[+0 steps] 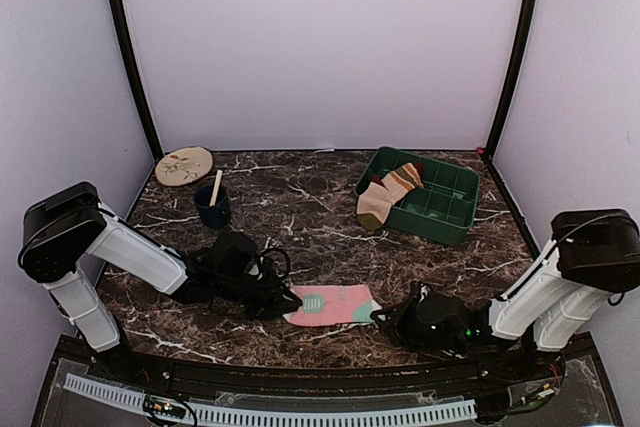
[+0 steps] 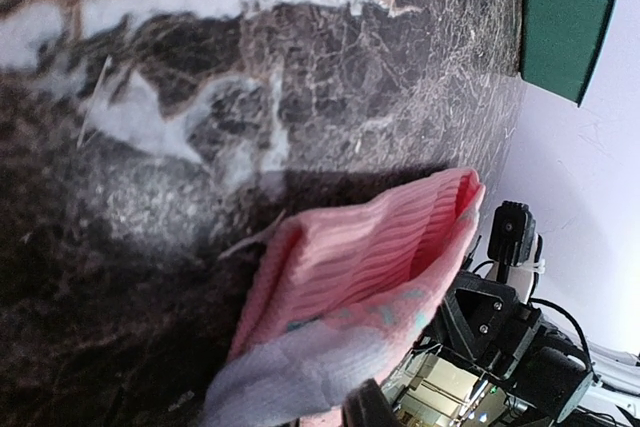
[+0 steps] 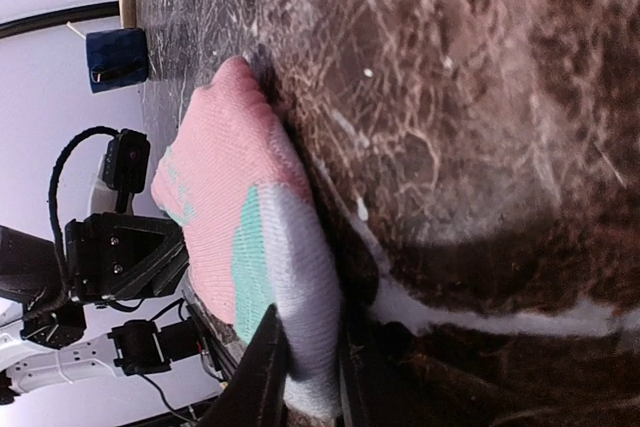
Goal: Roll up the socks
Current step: Pass from the left arm to the right
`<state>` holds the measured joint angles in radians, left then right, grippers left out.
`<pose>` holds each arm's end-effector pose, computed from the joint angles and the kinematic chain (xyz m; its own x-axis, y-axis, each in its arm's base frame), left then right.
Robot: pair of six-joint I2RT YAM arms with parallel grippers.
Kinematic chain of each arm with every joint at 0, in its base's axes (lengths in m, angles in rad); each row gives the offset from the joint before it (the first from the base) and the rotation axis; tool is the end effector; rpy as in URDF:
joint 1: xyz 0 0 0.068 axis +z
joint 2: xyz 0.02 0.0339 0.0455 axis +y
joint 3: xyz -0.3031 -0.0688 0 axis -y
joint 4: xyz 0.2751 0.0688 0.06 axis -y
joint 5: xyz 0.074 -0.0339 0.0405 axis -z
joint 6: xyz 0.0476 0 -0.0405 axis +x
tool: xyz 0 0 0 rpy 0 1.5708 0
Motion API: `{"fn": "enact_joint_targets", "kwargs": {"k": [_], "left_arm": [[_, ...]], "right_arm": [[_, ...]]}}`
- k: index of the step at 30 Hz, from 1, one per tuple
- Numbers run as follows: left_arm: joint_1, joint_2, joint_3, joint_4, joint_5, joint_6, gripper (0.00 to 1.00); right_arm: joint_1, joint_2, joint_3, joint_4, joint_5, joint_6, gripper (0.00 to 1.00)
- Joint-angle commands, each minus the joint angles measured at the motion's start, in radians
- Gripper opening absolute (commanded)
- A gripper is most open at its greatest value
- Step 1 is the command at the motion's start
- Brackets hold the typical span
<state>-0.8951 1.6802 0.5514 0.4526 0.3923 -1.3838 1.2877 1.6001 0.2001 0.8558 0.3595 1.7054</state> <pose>0.1841 -0.2587 0.1180 -0.9644 -0.2485 0.0901 -0.2159 0.5440 -0.8108 0.0821 0.2221 0.0942 -0.7880 0.6122 -0.0657 0.2526 0.4188 0.8722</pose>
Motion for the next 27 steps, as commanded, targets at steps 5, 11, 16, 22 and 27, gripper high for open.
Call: {"fn": "enact_joint_targets", "kwargs": {"k": [5, 11, 16, 22, 27], "left_arm": [[0.005, 0.078, -0.085, -0.250, -0.047, -0.001, 0.19], [0.007, 0.054, -0.084, -0.250, -0.048, -0.015, 0.20], [0.012, -0.013, -0.089, -0.311, -0.071, -0.024, 0.24], [0.032, -0.117, -0.120, -0.377, -0.122, -0.010, 0.28], [0.039, -0.188, -0.101, -0.454, -0.163, 0.042, 0.32]], "right_arm": [[-0.041, -0.058, 0.117, -0.325, 0.013, -0.214, 0.07], [-0.053, -0.079, 0.260, -0.554, 0.039, -0.429, 0.02], [-0.064, -0.095, 0.340, -0.683, 0.082, -0.555, 0.01], [-0.088, -0.109, 0.389, -0.754, 0.098, -0.695, 0.00], [-0.091, -0.101, 0.427, -0.791, 0.114, -0.812, 0.00]]}}
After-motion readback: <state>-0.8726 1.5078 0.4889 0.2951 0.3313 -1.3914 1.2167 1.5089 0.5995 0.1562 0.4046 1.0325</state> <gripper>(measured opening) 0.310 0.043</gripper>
